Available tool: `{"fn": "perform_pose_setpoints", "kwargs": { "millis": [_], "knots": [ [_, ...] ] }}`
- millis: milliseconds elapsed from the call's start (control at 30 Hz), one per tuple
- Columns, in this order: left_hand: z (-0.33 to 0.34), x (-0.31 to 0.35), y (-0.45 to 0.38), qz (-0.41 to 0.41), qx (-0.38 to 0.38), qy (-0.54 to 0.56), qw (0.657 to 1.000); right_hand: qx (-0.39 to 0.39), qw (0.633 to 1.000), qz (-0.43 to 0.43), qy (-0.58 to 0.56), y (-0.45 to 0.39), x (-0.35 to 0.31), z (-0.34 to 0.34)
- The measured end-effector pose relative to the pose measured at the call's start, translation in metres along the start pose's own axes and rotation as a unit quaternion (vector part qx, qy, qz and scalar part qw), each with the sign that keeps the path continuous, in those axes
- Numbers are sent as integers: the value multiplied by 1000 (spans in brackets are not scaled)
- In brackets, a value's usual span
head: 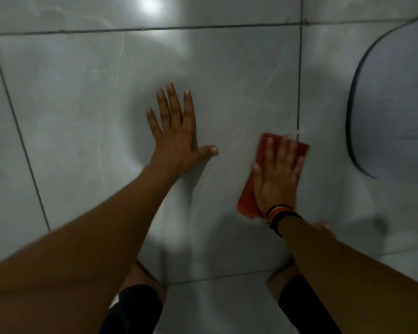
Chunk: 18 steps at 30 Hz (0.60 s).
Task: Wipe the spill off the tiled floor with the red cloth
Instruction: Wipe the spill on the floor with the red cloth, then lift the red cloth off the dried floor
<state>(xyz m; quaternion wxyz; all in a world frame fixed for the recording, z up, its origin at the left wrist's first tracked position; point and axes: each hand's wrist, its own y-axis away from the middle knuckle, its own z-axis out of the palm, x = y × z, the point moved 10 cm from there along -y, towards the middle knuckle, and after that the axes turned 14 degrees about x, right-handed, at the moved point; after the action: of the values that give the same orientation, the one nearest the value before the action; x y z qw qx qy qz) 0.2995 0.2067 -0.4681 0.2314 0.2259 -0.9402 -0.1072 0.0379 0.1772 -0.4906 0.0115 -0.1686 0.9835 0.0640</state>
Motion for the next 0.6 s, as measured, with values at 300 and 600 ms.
{"fn": "perform_pose_setpoints", "kwargs": {
  "millis": [300, 600],
  "knots": [
    [6, 18, 124, -9, -65, 19, 998, -92, 990, 83, -75, 36, 14, -46],
    [-64, 68, 118, -26, -113, 84, 990, -253, 956, 83, -126, -12, -5, -114]
  ]
}}
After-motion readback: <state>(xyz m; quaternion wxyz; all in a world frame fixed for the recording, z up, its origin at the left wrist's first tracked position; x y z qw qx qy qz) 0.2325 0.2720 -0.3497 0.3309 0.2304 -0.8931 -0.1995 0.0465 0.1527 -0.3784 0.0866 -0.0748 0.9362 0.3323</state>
